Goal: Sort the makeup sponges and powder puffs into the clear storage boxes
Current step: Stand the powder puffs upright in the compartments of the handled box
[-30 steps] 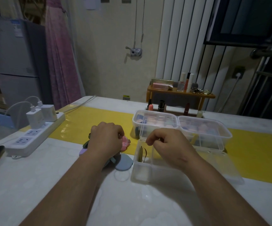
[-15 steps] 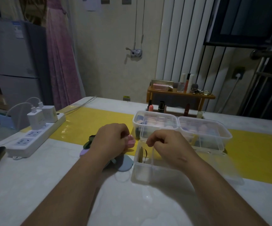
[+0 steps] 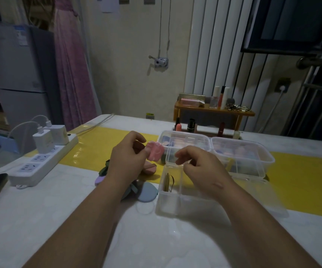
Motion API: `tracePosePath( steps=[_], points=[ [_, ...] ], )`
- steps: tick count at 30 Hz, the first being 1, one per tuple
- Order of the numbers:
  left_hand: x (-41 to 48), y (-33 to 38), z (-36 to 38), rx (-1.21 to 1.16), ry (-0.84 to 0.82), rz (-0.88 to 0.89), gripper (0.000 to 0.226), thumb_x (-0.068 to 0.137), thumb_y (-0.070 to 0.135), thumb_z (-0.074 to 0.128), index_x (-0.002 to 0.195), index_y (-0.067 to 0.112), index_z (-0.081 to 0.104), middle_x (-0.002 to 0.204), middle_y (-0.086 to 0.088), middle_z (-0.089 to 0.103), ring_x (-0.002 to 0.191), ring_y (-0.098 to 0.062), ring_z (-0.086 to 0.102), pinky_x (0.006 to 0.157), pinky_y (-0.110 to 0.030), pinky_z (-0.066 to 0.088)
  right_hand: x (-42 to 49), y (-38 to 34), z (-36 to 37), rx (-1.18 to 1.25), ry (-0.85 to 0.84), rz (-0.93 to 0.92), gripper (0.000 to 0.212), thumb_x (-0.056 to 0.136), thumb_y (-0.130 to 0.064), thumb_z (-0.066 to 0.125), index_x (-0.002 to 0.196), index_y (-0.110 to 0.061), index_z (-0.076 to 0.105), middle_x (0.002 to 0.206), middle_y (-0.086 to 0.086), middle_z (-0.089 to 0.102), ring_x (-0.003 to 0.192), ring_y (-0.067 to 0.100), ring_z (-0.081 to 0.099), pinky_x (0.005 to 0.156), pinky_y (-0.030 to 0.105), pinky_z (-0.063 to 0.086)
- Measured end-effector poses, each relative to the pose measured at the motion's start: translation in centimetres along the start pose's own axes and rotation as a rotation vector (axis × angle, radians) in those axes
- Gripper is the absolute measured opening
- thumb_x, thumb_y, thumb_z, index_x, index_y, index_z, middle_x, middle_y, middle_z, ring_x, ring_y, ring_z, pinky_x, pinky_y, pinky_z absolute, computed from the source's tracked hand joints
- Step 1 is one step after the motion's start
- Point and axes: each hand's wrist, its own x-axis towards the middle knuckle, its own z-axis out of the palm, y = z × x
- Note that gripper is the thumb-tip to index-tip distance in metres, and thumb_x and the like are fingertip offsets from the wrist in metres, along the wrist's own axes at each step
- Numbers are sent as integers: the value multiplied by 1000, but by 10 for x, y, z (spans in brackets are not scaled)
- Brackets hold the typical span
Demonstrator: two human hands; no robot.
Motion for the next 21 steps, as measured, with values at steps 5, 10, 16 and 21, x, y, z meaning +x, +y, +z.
tracePosePath(
  steps=[5, 10, 16, 21],
  points=[
    [0, 1, 4, -146, -52, -77, 20, 87, 8, 70, 75, 18, 57, 74, -2, 60, 64, -15, 55, 42, -14, 40, 0, 0, 1, 6, -25, -22, 42, 95, -7, 50, 116, -44, 45, 116, -19, 53, 85, 8, 58, 83, 32, 54],
    [0, -1, 6, -306, -109, -85, 18, 84, 3, 71, 73, 13, 61, 71, -6, 63, 66, -14, 59, 50, -14, 45, 2, 2, 1, -8, -40, -69, 46, 94, -7, 50, 113, -48, 52, 120, -20, 53, 92, -4, 51, 82, 25, 47],
    [-1, -2, 8, -325, -206, -41, 16, 83, 1, 73, 77, 11, 62, 67, 2, 63, 64, -7, 59, 56, -17, 47, 2, 5, 2, -1, -37, -78, 43, 94, -8, 52, 117, -43, 61, 125, -16, 58, 93, -1, 52, 74, 19, 41],
    [-2, 0, 8, -311, -230, -44, 14, 85, 3, 70, 79, 13, 64, 72, 2, 65, 71, -12, 61, 60, -22, 48, 2, 6, 1, 9, -3, -82, 38, 94, -11, 55, 117, -41, 64, 121, -17, 61, 85, -2, 55, 69, 15, 39]
  ],
)
